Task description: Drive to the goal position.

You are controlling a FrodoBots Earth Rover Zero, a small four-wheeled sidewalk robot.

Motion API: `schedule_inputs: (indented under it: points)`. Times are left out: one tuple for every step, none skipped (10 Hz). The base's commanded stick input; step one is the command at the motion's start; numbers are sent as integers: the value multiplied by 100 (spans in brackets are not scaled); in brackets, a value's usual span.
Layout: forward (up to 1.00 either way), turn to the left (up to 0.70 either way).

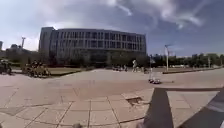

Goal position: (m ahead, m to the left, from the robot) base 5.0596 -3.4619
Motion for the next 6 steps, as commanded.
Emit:
schedule_inputs:
  points:
    - [33,-73]
    - [32,-72]
    - [32,-72]
    - [32,-72]
    - [32,-72]
    - [54,-32]
